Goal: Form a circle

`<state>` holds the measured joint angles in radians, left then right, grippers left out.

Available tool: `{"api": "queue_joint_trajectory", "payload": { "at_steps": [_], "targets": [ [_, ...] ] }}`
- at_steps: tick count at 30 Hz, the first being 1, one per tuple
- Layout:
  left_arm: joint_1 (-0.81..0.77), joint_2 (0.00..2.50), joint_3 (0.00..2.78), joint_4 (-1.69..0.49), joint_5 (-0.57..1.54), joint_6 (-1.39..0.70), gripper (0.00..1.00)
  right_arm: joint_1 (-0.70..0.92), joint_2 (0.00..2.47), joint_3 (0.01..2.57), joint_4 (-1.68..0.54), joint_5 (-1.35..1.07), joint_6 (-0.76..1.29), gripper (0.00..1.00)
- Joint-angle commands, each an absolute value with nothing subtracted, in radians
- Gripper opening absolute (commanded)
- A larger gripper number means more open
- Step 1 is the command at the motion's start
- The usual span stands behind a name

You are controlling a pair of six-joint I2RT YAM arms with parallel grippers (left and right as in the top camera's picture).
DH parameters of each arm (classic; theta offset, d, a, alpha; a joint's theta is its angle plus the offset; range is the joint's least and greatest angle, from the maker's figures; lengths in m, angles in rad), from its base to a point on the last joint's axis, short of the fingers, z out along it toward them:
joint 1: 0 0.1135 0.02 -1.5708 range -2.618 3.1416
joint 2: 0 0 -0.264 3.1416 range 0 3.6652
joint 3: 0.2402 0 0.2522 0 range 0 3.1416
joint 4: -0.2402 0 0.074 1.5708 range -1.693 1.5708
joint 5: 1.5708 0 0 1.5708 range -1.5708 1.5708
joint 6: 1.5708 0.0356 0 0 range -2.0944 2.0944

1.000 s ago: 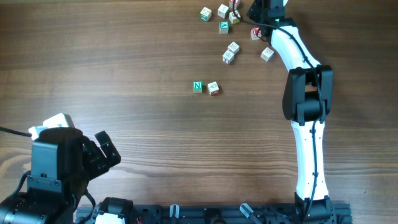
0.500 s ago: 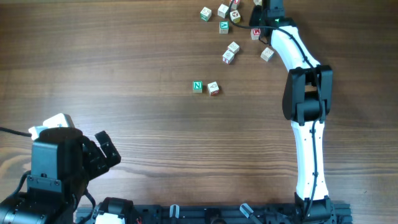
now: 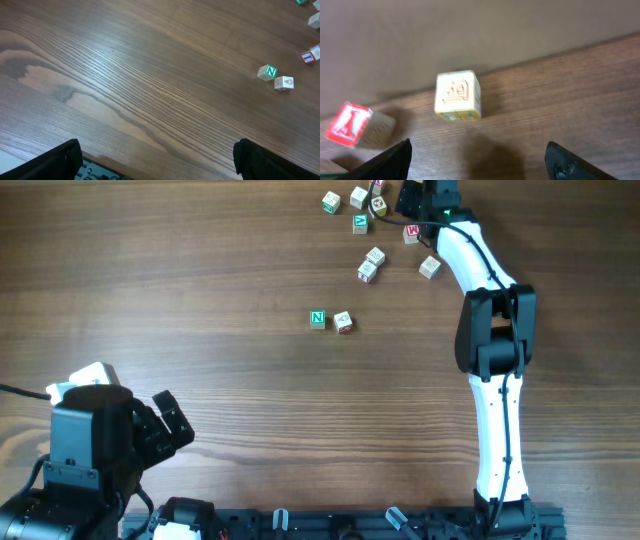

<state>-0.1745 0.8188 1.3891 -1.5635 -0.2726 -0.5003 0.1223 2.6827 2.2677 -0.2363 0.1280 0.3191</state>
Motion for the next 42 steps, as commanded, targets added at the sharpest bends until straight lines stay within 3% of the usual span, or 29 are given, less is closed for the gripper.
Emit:
{"api": "queue_joint_trajectory", "payload": {
  "at_steps": [1, 9, 19, 27, 29, 42],
  "targets": [
    [-0.169, 0.817, 1.385, -1.561, -0.289, -0.513, 1.00, 0.123, 2.654, 2.287, -0.219, 0.104, 0.356, 0.86],
    [-0.169, 0.817, 1.385, -1.561, -0.289, -0.513, 1.00, 0.145, 2.636, 2.287, -0.322, -0.008, 0.255, 0.88],
    [-0.169, 0.817, 1.385, -1.561, -0.289, -0.513, 1.00, 0.213, 2.601, 2.287, -0.295, -0.114, 0.057, 0.86],
    [-0.169, 0.817, 1.385, -1.561, -0.289, -0.513, 1.00, 0.215, 2.623, 2.287, -0.278, -0.099, 0.055, 0.80],
    [-0.169, 0.817, 1.385, -1.561, -0.289, -0.513, 1.00, 0.218, 2.661, 2.287, -0.266, -0.105, 0.083, 0.74],
    [-0.169, 0.817, 1.385, -1.561, -0.289, -0.513, 1.00, 0.250, 2.680, 2.287, -0.324, -0.087, 0.062, 0.72]
  ]
}}
